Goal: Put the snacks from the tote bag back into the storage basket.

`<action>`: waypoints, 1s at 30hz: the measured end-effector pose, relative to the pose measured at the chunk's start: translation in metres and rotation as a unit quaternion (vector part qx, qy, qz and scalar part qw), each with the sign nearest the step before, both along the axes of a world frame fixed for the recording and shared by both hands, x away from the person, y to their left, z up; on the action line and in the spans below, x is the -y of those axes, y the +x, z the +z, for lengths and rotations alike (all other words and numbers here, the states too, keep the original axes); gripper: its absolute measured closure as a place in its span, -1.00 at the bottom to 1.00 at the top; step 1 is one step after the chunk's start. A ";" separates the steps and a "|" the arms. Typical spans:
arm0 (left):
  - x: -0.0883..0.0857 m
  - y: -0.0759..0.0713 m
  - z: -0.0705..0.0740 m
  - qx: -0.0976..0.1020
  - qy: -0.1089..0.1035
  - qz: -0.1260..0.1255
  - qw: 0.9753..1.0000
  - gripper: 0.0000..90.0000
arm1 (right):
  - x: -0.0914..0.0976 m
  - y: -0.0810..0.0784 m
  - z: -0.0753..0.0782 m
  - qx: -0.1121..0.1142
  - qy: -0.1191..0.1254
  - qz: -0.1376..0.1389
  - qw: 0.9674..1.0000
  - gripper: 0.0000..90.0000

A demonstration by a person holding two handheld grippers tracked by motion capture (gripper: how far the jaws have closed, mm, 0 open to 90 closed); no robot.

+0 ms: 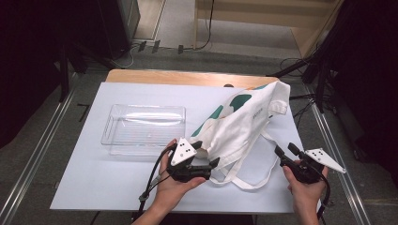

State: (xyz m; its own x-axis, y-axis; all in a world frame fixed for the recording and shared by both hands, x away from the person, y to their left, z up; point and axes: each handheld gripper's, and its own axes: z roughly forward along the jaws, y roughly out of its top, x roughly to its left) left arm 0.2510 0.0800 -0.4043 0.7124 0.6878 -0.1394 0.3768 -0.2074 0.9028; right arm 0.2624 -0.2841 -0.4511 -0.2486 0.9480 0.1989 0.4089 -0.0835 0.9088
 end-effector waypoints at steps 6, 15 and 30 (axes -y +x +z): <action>-0.003 0.007 -0.005 -0.038 -0.012 -0.023 0.999 0.86 | 0.002 0.007 0.006 0.013 0.001 -0.010 1.000 0.04; -0.011 0.009 -0.001 -0.048 -0.018 -0.029 0.998 0.94 | 0.012 0.045 0.018 0.005 -0.002 -0.044 0.999 -0.02; -0.016 0.010 -0.005 -0.062 -0.020 -0.051 0.997 0.95 | 0.032 0.133 0.016 -0.056 0.023 -0.089 0.994 -0.38</action>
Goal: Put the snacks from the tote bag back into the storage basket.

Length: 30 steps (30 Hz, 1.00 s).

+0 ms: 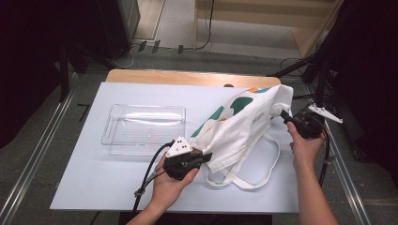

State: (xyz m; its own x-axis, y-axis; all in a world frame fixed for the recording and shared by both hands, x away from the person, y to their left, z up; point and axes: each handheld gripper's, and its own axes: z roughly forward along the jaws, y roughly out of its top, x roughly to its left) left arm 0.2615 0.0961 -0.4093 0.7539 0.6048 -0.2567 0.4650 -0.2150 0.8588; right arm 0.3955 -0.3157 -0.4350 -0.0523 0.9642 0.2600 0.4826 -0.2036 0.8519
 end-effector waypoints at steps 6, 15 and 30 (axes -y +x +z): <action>-0.001 0.001 -0.003 -0.008 -0.007 -0.004 1.000 0.95 | 0.001 0.021 -0.015 -0.012 -0.008 0.006 1.000 0.06; 0.009 0.001 -0.005 -0.003 -0.010 0.011 1.000 0.96 | -0.003 -0.016 -0.014 0.046 -0.036 0.014 0.998 0.88; -0.001 0.042 0.013 -0.030 -0.072 0.054 0.995 0.96 | -0.008 -0.140 0.005 0.142 -0.068 0.025 0.987 0.90</action>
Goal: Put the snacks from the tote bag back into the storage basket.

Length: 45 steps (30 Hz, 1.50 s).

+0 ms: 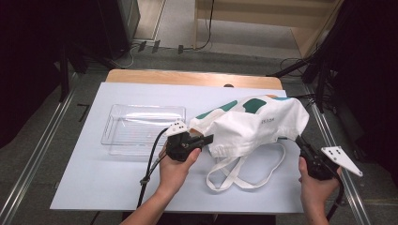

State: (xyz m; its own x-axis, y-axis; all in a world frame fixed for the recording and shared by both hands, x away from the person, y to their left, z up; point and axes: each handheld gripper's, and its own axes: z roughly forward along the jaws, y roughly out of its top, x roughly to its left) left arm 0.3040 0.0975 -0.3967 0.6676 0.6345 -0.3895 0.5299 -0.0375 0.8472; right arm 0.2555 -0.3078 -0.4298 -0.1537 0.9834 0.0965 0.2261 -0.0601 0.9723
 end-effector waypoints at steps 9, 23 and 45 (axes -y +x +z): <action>0.000 0.014 -0.005 0.001 0.057 0.046 0.997 0.95 | 0.006 -0.005 0.005 -0.027 0.050 -0.034 0.998 -0.04; -0.013 0.023 -0.006 -0.025 0.027 0.024 0.999 0.96 | 0.026 0.048 0.009 -0.076 0.067 -0.017 0.995 1.00; -0.018 0.027 -0.010 -0.022 0.025 0.021 0.999 0.96 | 0.030 0.074 -0.002 -0.089 0.088 0.016 0.992 0.77</action>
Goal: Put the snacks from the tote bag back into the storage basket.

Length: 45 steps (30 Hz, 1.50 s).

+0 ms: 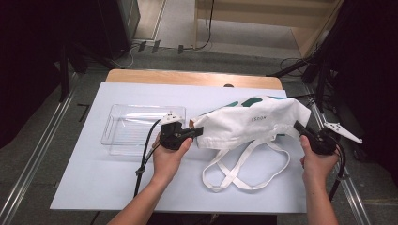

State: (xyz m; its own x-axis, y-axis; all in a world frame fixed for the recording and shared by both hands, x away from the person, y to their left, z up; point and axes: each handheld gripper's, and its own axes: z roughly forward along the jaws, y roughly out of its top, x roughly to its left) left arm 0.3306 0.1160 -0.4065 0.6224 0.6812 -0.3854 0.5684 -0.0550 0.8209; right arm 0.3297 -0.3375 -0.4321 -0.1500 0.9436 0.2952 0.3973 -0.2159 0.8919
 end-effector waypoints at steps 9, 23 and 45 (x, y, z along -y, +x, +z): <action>-0.012 -0.005 0.029 0.025 -0.042 -0.017 0.999 0.96 | -0.019 -0.063 0.045 0.118 -0.056 0.001 0.991 0.83; -0.013 -0.010 0.037 0.062 -0.004 0.035 0.997 0.09 | -0.017 -0.070 0.024 0.095 -0.008 -0.007 0.995 0.79; 0.067 -0.050 0.009 0.171 0.192 0.067 0.964 -0.46 | -0.024 -0.066 0.029 0.090 0.003 0.002 0.996 0.77</action>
State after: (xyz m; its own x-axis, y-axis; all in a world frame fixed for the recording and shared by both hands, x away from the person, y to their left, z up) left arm 0.2810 0.0494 -0.3973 0.5654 0.8155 0.1237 0.2905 -0.3373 0.8955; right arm 0.2636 -0.3139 -0.4036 -0.2050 0.9412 0.2687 0.2325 -0.2198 0.9474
